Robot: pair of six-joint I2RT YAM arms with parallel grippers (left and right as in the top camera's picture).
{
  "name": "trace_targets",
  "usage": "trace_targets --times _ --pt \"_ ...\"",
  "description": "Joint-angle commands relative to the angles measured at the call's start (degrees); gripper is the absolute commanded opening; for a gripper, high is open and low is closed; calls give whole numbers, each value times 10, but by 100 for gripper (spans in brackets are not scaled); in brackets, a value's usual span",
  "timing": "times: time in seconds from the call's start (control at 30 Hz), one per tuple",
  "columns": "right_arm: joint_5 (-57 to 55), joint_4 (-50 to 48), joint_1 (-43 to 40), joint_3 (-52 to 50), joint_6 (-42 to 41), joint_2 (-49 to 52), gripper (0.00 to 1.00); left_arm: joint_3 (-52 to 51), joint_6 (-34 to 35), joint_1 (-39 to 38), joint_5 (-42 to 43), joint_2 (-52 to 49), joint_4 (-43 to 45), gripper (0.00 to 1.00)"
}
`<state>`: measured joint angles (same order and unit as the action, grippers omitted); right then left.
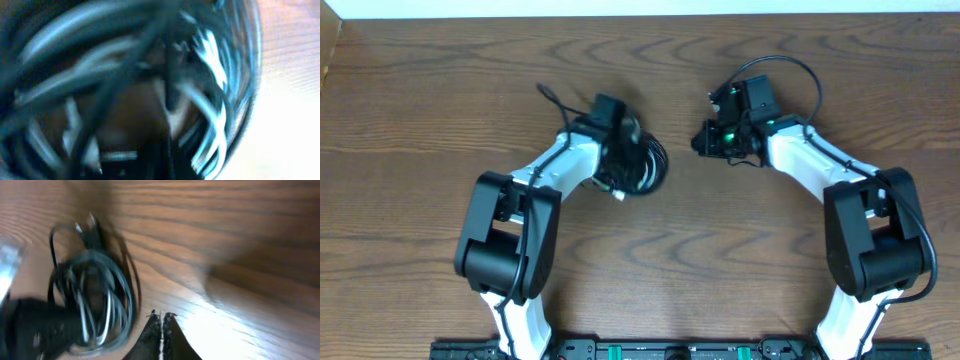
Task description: Untangle cables
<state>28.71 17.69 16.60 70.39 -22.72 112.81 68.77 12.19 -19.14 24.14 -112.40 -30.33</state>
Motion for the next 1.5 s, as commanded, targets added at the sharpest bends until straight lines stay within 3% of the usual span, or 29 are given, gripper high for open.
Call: trace_targets --times 0.0,0.07,0.13,0.27,0.37,0.57,0.67,0.83,1.17,1.47 --pt "19 18 -31 0 31 -3 8 55 -100 -32 -73 -16 -133 8" --pt "29 27 -41 0 31 -3 7 94 -98 -43 -192 -16 -206 8" --pt "54 25 -40 0 31 -3 5 129 -39 -48 -291 -10 -226 8" --pt "66 24 -26 0 62 -3 5 148 -13 -48 -230 26 -179 8" --pt "85 18 -18 0 89 -3 5 148 33 -48 -231 63 -173 8" --pt "79 -22 27 0 117 -2 1 143 202 -39 -237 117 -271 8" --pt "32 -80 65 0 117 0 1 104 278 -37 -217 114 -266 8" --pt "-69 -159 120 0 116 8 1 24 284 -37 -153 112 -202 8" --pt "-125 -176 170 0 90 21 2 -86 284 -12 -284 110 -67 8" --pt "-125 -145 165 0 70 43 1 -102 284 4 -290 87 38 8"
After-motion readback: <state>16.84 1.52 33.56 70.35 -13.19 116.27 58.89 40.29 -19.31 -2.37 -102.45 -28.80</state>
